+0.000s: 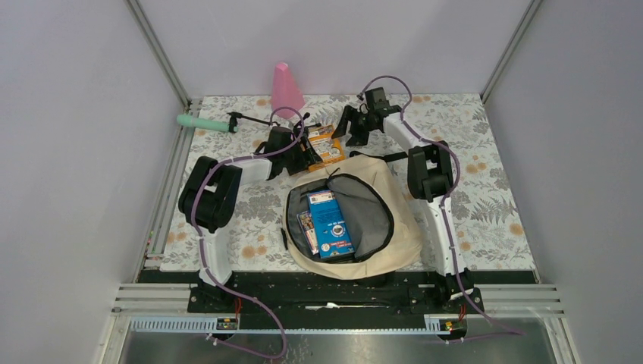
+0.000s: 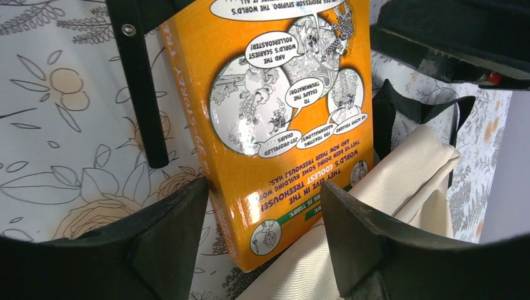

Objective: Pack the student bag
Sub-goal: Pick up the book from the center of the board.

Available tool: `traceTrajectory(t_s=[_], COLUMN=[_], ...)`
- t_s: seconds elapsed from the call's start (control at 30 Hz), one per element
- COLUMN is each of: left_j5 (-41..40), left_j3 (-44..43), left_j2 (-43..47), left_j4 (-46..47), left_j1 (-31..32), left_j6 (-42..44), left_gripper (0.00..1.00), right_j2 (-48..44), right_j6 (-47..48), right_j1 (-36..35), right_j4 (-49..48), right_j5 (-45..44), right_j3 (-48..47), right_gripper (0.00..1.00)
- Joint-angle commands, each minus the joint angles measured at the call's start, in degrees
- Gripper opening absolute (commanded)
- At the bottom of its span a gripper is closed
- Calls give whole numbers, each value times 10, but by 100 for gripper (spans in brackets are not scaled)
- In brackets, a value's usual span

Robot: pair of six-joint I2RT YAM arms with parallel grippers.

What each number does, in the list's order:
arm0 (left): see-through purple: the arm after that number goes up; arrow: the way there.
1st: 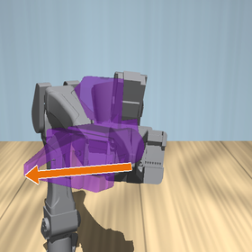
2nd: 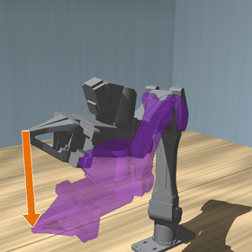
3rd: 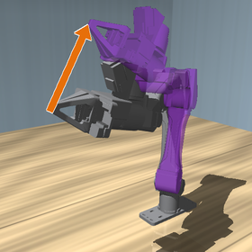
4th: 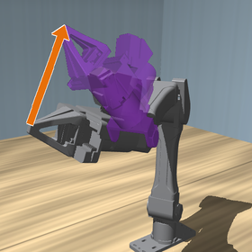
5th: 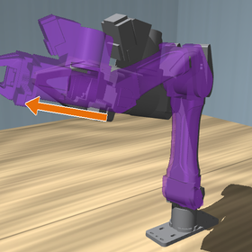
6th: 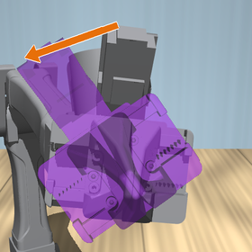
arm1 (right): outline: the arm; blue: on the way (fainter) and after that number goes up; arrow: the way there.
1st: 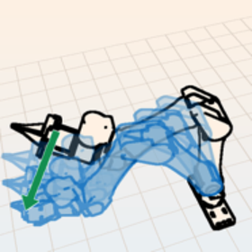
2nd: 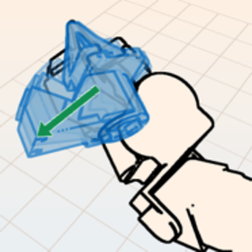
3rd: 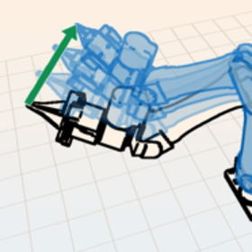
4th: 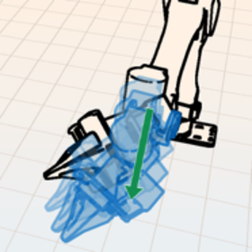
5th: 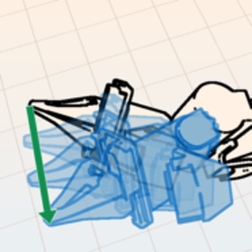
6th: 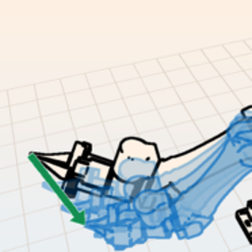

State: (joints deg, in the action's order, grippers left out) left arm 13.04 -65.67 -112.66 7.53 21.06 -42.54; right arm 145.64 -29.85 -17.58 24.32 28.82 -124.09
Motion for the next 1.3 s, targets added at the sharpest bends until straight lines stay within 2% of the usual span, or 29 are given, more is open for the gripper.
traceTrajectory(t_s=[0.0,0.13,0.27,0.47,0.53,0.63,0.77,1.07,1.2,1.27], left_j5=[30,39,41,39,40,42,50,62,64,66], left_j3=[-29,-40,-52,-59,-62,-65,-70,-72,-71,-70], left_j2=[-15,-26,-33,-36,-37,-39,-43,-45,-45,-45], left_j4=[33,29,16,4,1,-2,-2,3,6,8], left_j1=[-2,-1,-1,-1,-1,-1,-1,-2,-1,-1], left_j6=[3,15,27,36,39,43,51,67,67,68], left_gripper=[64,51,40,35,34,34,35,35,34,34], right_j2=[38,39,6,-60,-69,-64,-48,4,14,11], right_j6=[15,26,27,-23,-43,-41,-29,26,48,51], right_j1=[-20,-29,-30,-30,-30,-30,-34,-48,-55,-57], right_j4=[71,71,46,-82,-132,-143,-136,-33,-4,-4], right_j5=[95,137,140,184,205,223,241,231,223,219], right_j3=[-98,-100,-54,60,92,94,86,11,-13,-12], right_gripper=[74,69,54,30,25,21,20,34,34,31])
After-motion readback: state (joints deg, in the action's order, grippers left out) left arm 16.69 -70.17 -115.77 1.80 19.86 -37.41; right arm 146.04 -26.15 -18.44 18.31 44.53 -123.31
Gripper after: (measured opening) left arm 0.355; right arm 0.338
